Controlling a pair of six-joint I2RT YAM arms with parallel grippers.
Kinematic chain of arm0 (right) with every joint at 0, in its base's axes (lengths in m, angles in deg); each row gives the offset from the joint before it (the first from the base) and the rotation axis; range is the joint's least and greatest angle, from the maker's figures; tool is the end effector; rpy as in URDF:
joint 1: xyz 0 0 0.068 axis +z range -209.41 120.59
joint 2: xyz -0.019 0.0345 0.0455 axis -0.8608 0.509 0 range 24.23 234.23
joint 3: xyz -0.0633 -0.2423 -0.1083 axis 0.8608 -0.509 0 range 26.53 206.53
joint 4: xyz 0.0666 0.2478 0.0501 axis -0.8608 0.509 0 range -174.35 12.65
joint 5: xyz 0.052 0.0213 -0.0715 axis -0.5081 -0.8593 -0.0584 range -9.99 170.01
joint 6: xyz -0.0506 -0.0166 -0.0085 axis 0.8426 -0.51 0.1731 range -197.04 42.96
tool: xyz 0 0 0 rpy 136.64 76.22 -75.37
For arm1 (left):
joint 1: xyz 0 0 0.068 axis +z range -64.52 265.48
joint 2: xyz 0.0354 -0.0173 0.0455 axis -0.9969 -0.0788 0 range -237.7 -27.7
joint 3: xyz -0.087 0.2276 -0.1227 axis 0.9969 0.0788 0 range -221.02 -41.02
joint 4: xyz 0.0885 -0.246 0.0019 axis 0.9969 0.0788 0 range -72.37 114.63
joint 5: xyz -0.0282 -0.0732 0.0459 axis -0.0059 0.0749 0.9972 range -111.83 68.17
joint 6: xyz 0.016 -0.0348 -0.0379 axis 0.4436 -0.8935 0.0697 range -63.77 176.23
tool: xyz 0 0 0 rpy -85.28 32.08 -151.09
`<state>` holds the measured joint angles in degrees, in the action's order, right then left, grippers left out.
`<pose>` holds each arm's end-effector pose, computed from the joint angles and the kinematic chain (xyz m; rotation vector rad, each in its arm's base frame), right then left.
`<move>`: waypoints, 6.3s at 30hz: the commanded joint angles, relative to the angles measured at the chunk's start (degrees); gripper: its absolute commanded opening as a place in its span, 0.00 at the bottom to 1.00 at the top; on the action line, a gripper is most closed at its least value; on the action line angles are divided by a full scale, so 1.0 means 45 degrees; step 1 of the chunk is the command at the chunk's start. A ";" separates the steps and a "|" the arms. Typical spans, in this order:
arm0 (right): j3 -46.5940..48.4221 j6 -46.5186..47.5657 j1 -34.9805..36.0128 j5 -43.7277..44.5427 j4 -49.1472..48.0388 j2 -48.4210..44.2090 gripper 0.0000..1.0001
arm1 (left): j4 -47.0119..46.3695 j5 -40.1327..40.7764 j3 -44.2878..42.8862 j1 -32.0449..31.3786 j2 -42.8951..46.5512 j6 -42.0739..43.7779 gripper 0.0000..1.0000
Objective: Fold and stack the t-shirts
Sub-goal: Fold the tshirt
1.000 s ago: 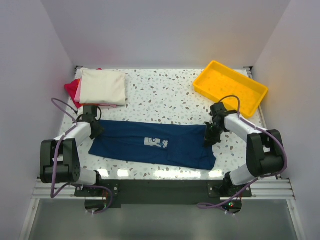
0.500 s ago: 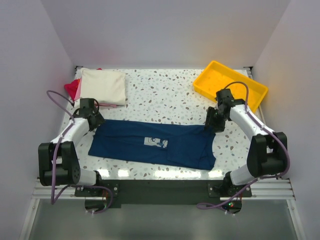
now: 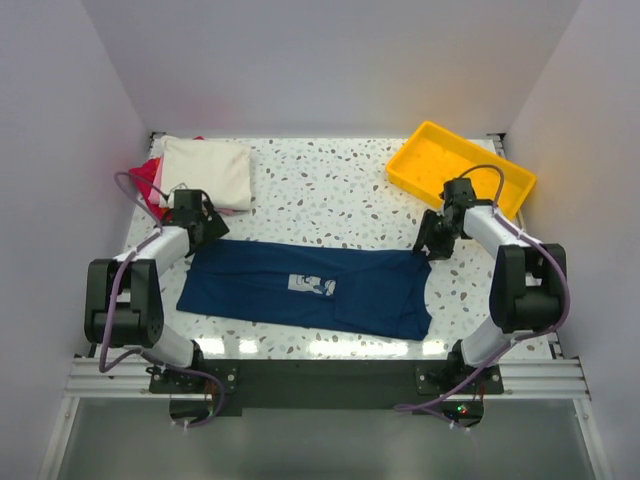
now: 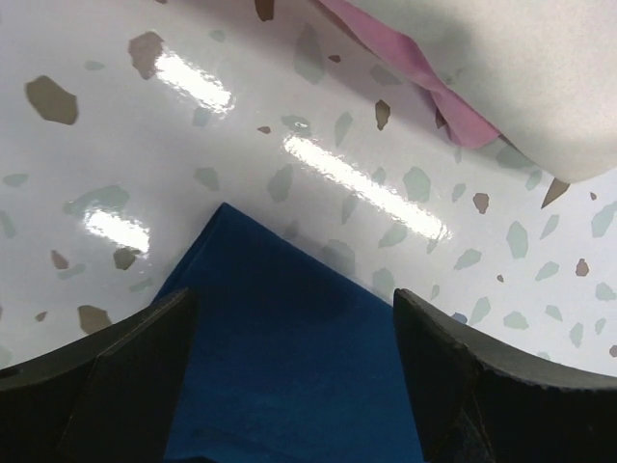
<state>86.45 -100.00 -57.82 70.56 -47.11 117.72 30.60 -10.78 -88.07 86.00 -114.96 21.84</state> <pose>0.3091 0.0144 0.1885 0.4860 2.7893 0.3307 0.2984 0.0096 0.1776 -0.8178 2.3357 -0.0110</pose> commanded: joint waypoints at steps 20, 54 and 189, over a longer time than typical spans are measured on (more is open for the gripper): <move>-0.0601 0.0102 -0.0333 -0.0185 -0.1419 0.0513 0.01 | -0.1283 -0.0113 0.1217 0.0296 -0.1116 -0.0990 0.86; 0.0141 0.0611 0.0582 0.0207 0.0261 -0.2750 0.60 | 0.0284 0.1708 -0.0679 -0.1753 0.1715 0.0904 0.98; 1.6938 -0.1246 0.4550 -0.1240 -0.1497 1.0730 0.66 | 0.6063 -0.3549 0.2369 -0.5720 0.5427 -0.1772 1.00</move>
<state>163.21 -107.94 -37.82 64.07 -54.26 174.59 54.29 -27.13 -74.32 60.60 -91.99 14.78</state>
